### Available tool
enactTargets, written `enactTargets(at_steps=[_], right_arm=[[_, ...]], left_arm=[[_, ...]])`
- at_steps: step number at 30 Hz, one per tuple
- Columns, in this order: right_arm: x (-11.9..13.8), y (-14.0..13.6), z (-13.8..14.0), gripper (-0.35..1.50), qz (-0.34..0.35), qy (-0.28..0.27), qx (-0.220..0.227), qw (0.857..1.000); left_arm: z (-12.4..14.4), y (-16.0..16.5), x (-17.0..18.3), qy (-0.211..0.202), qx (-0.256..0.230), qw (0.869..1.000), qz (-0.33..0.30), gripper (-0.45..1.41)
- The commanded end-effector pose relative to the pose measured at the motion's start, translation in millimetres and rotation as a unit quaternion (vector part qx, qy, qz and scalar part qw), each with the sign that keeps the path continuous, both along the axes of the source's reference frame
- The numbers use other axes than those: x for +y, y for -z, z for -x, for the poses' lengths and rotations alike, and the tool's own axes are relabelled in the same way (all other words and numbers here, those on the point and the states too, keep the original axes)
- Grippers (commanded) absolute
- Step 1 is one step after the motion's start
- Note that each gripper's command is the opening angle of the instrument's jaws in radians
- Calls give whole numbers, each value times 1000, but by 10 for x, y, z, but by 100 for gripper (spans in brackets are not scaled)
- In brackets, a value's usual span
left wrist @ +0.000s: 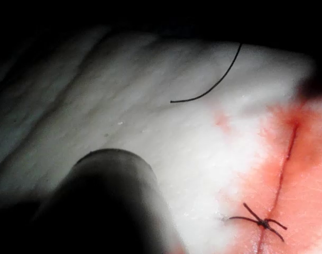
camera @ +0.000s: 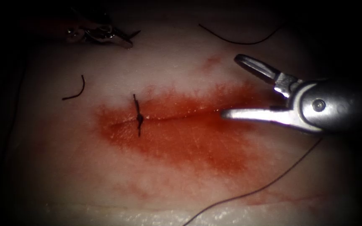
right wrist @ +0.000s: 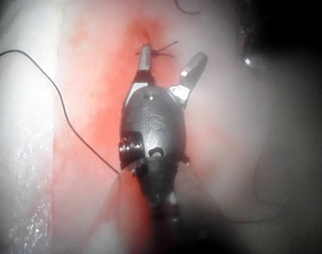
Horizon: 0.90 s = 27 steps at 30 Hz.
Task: Wound Closure
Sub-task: Use left jaws to pick up needle, then pass needle to right grasper
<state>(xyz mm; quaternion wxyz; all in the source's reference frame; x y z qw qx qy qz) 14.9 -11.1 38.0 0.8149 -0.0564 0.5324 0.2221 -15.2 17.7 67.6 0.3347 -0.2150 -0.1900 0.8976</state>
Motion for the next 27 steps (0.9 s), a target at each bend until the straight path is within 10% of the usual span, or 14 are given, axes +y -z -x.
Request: enactTargets(at_steps=[1, 13, 27], right_arm=[[0, -5, -2, 141, 0, 1, 2, 1000], [9, -12, 14, 131, -80, -20, 22, 996], [9, -35, 15, 94, -246, -75, 109, 960]], left_arm=[[4, -4, 4, -3, -5, 1000, 7, -45], [9, 53, -10, -54, -98, 985, 129, -45], [45, 148, -75, -110, -289, 914, 262, -45]])
